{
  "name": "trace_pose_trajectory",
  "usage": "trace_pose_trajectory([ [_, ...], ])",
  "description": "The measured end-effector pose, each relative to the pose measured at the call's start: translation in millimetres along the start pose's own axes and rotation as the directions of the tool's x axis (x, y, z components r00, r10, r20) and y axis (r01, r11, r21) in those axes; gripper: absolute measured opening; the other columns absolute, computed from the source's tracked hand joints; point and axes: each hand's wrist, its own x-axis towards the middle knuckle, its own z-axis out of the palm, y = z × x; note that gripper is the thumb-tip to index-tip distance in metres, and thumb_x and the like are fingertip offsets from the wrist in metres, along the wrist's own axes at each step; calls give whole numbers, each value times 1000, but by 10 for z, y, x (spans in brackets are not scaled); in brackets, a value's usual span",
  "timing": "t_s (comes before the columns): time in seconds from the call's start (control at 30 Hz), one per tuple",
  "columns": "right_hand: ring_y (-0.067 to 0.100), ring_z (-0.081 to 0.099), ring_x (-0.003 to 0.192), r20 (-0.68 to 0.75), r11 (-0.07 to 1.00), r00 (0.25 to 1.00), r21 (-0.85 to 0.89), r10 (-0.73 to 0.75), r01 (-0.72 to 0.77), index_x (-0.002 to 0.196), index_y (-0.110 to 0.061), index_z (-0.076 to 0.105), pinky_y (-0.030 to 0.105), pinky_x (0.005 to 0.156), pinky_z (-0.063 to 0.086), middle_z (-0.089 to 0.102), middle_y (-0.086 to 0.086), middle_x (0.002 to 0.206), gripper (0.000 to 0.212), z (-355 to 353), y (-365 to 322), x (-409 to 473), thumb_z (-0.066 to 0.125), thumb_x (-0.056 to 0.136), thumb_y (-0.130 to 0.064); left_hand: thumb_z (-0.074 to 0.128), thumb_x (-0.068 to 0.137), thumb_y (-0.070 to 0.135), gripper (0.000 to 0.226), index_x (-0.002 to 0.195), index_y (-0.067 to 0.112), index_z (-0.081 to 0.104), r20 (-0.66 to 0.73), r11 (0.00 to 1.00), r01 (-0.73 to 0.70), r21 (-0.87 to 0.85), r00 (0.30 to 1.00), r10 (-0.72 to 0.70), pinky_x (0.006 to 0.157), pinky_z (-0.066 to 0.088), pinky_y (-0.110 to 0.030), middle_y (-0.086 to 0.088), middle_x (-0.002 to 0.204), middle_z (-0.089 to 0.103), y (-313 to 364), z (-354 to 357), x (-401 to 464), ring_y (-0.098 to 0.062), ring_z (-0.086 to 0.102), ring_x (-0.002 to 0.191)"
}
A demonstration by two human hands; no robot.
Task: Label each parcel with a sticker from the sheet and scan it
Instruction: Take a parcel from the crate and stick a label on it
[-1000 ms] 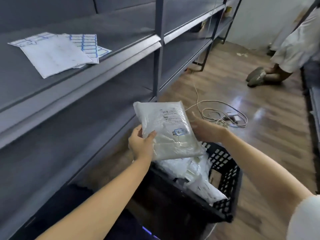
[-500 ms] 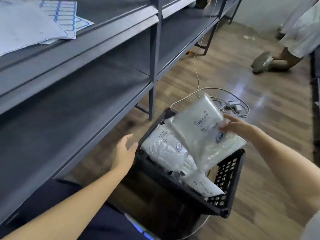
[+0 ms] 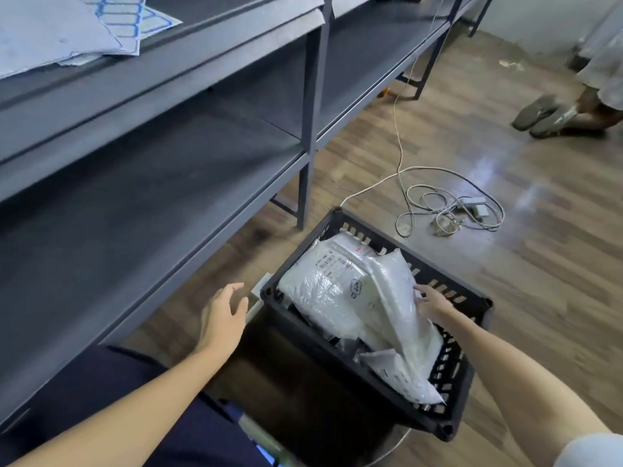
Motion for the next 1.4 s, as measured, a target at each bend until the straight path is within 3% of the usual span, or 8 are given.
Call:
trace_pose_trajectory([
  [0.1, 27, 44, 126, 113, 924, 993, 377, 19, -60, 126, -15, 56, 41, 108, 30, 48, 5, 138, 33, 48, -6, -63, 51, 98, -31, 50, 98, 18, 31, 128, 16, 53, 17, 999, -2, 33, 1000, 2, 108, 36, -40, -4, 136, 52, -52, -24, 18, -25, 42, 130],
  [0.17, 22, 33, 136, 222, 891, 975, 443, 1, -102, 137, -22, 47, 45, 112, 19, 41, -4, 139, 56, -39, 80, -81, 52, 91, -53, 50, 98, 19, 32, 129, 16, 52, 11, 999, 11, 47, 1000, -12, 107, 36, -42, -5, 136, 51, -83, -48, 46, -25, 42, 130],
  [0.33, 24, 48, 117, 100, 928, 993, 373, -56, 15, 140, -5, 43, 37, 100, 37, 48, 9, 137, 104, -24, 98, -17, 70, 61, -68, 50, 98, 18, 32, 129, 14, 53, 4, 996, -11, 84, 1000, 10, 107, 36, -41, -5, 135, 53, -126, -52, 75, -24, 43, 129],
  [0.53, 28, 58, 104, -218, 989, 976, 143, 3, 29, 133, -11, 47, 43, 92, 49, 52, 15, 132, 48, 312, -157, 73, 65, 89, -21, 50, 97, 18, 33, 130, 11, 53, -10, 985, -72, 159, 997, 74, 111, 30, -42, -6, 134, 54, -141, -78, 90, -24, 41, 130],
  [0.77, 30, 57, 104, -266, 976, 960, -174, 85, -134, 94, -6, 55, 39, 90, 45, 61, 16, 112, 19, 344, -208, -69, 37, 91, -3, 45, 99, 28, 45, 142, 17, 39, 53, 906, -139, 400, 990, 129, 118, 9, -31, -1, 148, 41, -269, -161, 98, -18, 27, 142],
  [0.97, 32, 42, 127, -352, 964, 935, -236, 35, -125, 132, -2, 43, 41, 108, 33, 48, 16, 137, 42, 350, -467, -269, 45, 90, -6, 34, 100, 43, 55, 150, 25, 21, 159, 837, -193, 512, 979, 129, 118, -5, -32, 5, 159, 18, -257, -169, 104, -13, 4, 148],
  [1.2, 28, 21, 143, -337, 957, 921, -272, -194, 102, 146, -5, 26, 45, 119, 15, 31, 11, 153, 55, 328, -1205, -610, 40, 94, -13, 30, 100, 44, 56, 152, 26, 16, 206, 791, -301, 532, 953, 224, 119, -9, -34, 6, 159, 16, 154, -233, 2, -11, 1, 148],
  [1.4, 28, 21, 143, -408, 913, 822, -267, -398, 309, 148, -6, 25, 46, 118, 15, 29, 9, 154, 57, -46, -2167, -1073, 39, 95, -21, 32, 100, 40, 54, 150, 23, 23, 150, 772, -460, 439, 885, 442, 119, -10, -31, 6, 157, 23, 748, -527, -142, -11, 7, 147],
])
